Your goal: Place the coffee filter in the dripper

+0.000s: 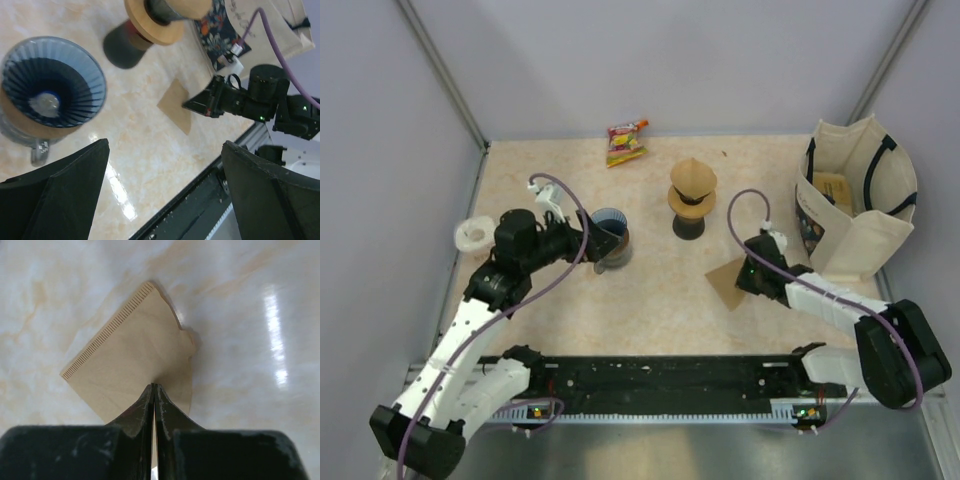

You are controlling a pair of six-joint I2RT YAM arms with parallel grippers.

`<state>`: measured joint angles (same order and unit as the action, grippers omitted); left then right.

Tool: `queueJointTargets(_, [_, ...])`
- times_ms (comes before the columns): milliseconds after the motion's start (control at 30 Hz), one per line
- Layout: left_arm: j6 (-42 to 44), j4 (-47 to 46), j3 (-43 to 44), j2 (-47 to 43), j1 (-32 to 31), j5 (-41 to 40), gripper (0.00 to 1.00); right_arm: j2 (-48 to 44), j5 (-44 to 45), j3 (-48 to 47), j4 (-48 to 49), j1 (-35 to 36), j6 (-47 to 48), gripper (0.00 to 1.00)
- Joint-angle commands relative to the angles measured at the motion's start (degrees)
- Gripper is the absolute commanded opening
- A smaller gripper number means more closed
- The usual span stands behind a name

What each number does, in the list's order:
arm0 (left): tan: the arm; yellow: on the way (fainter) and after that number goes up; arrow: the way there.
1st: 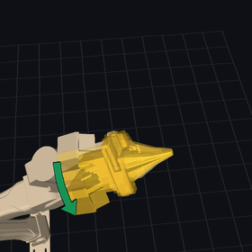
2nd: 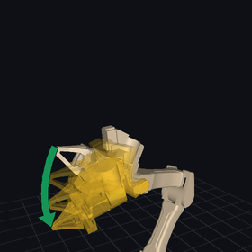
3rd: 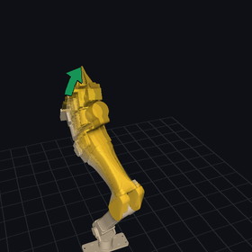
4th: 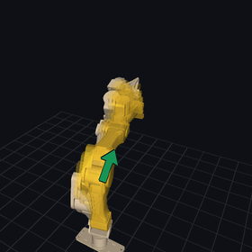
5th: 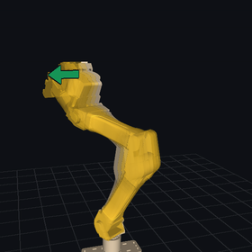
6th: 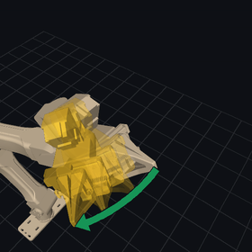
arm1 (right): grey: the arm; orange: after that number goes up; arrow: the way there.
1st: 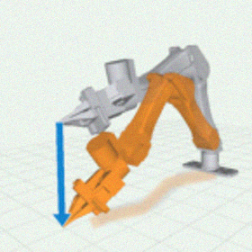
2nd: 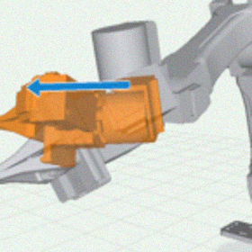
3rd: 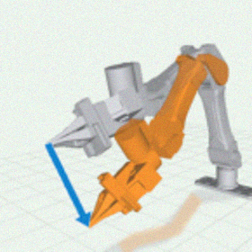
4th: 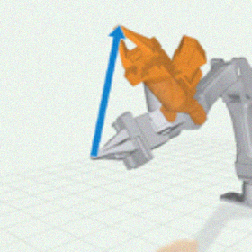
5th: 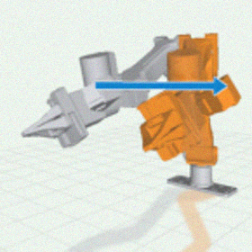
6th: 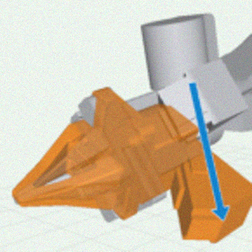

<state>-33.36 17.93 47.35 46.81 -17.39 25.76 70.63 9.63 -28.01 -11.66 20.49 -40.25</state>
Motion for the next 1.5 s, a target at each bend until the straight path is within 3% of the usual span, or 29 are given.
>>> queueJointTargets(0, [0.05, -1.42, 2.83, 2.14, -9.39, -4.74, 0.99, 0.91, -0.75, 1.29, -5.83, 11.91, -5.44, 0.00])
queueJointTargets(233, [-1.17, 3.78, 1.26, 8.03, -20.83, -9.58, 0.99, 3.02, 3.20, -2.48, -8.38, 28.63, -10.63, 0.00])
queueJointTargets(500, [-6.80, 1.67, -5.16, 12.33, -29.72, -14.15, 0.97, -6.54, 5.04, -5.30, -7.50, 29.69, -8.62, 0.01])
queueJointTargets(600, [-7.07, 0.35, -4.38, 17.42, -32.17, -13.89, 0.82, -11.90, 7.76, -4.60, -10.21, 29.61, -7.92, 0.09])
queueJointTargets(700, [-7.41, -0.97, -2.19, 23.66, -35.08, -16.61, 0.68, -17.09, 10.49, -1.62, -12.68, 29.17, -9.40, 0.32])
queueJointTargets(800, [-7.68, -0.71, 1.59, 31.30, -35.26, -15.48, 0.56, -21.40, 9.01, 1.89, -12.51, 27.33, -11.07, 0.44])
queueJointTargets(1067, [-6.89, 0.25, 7.22, 45.29, -36.31, -15.20, 0.25, -22.39, 0.67, 7.18, -6.99, 24.16, -12.22, 0.50])
queueJointTargets(1467, [-6.62, -0.88, 7.84, 51.63, -36.31, -15.91, 0.19, -10.78, -9.36, 7.80, 2.69, 23.54, -13.54, 0.50])
